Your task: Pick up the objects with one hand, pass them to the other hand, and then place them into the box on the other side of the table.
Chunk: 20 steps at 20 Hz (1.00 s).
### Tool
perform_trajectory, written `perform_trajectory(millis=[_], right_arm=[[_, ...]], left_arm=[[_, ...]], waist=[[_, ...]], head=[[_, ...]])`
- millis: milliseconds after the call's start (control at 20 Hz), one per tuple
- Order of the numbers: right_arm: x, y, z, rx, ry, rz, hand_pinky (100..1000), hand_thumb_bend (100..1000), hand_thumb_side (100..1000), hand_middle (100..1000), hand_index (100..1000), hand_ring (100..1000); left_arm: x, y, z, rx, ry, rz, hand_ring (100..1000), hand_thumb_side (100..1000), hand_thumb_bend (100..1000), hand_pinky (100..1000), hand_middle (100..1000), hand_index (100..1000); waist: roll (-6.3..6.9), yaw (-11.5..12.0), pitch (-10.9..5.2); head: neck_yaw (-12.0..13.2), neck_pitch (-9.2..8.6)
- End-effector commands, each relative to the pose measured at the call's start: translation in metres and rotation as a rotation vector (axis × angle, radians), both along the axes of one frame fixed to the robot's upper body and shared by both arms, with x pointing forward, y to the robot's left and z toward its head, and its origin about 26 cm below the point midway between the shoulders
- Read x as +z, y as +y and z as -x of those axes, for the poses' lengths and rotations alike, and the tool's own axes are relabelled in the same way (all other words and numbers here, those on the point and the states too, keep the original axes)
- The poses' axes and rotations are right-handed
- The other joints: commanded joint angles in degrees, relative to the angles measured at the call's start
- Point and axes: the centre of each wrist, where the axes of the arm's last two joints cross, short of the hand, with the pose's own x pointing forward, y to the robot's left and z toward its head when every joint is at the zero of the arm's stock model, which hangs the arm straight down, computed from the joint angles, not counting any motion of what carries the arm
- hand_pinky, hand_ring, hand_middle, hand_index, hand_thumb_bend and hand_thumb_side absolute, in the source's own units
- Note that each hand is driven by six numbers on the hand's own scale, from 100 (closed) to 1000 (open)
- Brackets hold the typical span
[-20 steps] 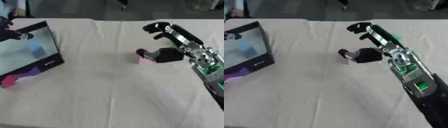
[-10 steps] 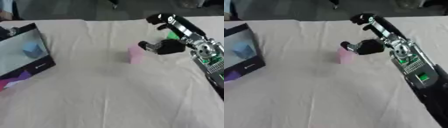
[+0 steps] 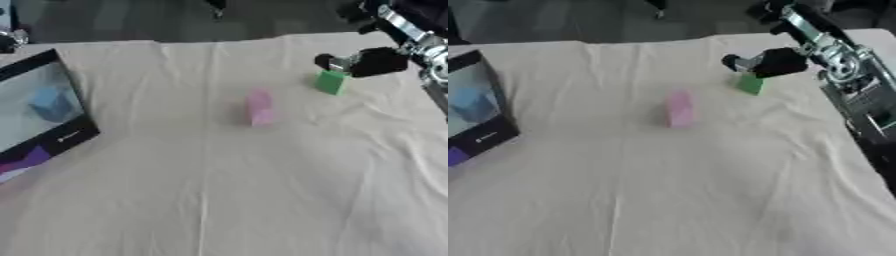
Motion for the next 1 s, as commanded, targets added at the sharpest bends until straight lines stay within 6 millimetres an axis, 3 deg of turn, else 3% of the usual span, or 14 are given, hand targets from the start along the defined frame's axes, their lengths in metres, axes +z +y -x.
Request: perform_trajectory(millis=[50,300,1000], right_arm=[[0.020,-0.030,-0.007,-0.050,0.013,0.085,864,548,315,858,871,905],[0.026,-0.057,-0.019,-0.083,0.084,0.174,885,572,308,865,878,913],[0.027,-0.099,-0.035,-0.135,0.174,0.288,904,587,286,867,879,912]], left_arm=[[0.022,-0.010,0.009,-0.042,-0.090,0.019,774,459,239,857,761,806],[0.030,-0.022,0.016,-0.096,-0.149,0.069,776,473,223,863,759,801],[0.048,-0.033,0.024,-0.133,-0.221,0.111,773,487,220,863,748,794]], waist=[[-0.74,0.2,0.11],[-0.86,0.8,1.01],[-0.76,4.3,5.84]], head=[[-1.0,-1.21],[-1.6,-2.49],[-4.6,-7.17]])
